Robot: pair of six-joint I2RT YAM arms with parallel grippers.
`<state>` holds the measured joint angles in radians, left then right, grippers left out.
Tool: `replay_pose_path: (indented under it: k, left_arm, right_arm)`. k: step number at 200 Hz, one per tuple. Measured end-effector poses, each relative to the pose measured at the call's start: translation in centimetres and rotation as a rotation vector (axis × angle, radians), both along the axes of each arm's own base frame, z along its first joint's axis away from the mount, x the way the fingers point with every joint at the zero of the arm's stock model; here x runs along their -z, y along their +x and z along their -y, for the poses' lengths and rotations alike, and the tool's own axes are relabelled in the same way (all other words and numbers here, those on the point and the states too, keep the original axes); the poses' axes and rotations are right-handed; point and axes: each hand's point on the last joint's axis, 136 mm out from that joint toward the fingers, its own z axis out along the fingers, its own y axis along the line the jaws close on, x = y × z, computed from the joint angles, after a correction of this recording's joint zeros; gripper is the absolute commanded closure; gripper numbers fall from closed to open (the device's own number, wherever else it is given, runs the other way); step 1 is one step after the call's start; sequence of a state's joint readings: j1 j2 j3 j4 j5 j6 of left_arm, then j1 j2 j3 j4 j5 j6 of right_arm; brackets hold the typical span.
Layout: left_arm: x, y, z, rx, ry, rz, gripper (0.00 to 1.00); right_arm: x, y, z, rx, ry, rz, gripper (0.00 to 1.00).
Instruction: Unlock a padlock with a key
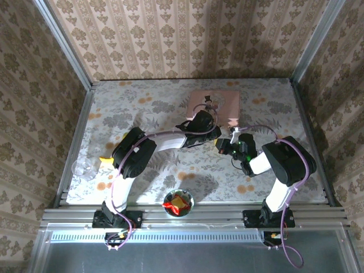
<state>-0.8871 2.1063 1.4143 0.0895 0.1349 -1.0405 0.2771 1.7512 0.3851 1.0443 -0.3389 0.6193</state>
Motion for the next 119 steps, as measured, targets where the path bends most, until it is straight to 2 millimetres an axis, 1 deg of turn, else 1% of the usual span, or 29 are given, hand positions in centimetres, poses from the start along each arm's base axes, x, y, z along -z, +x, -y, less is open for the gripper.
replay_pose_path:
  k: [41,52,69,93,106,119]
  left_arm:
    - [-0.1,0.0,0.1,-0.001,-0.017,-0.016,1.00]
    - [-0.3,0.0,0.3,-0.002,-0.029,-0.018,1.00]
    - [-0.6,-0.1,0.5,-0.002,-0.046,-0.025,1.00]
    - [-0.7,-0.3,0.7,0.007,-0.060,-0.035,1.00]
    - [-0.7,-0.3,0.8,0.008,-0.063,-0.040,1.00]
    - [-0.7,-0.3,0.8,0.005,-0.065,-0.044,1.00]
  right_arm:
    - [-0.3,-0.1,0.3,-0.011,-0.051,-0.022,1.00]
    - [-0.5,-0.2,0.5,-0.009,-0.071,-0.029,0.93]
    - [-0.8,-0.3,0.8,-0.007,-0.103,-0.039,0.87]
    - [-1.1,-0.5,1.3,-0.001,-0.143,-0.044,0.74]
    - [-1.1,-0.6,1.6,0.003,-0.157,-0.049,0.69]
    - [-1.1,-0.7,1.8,0.009,-0.171,-0.049,0.66]
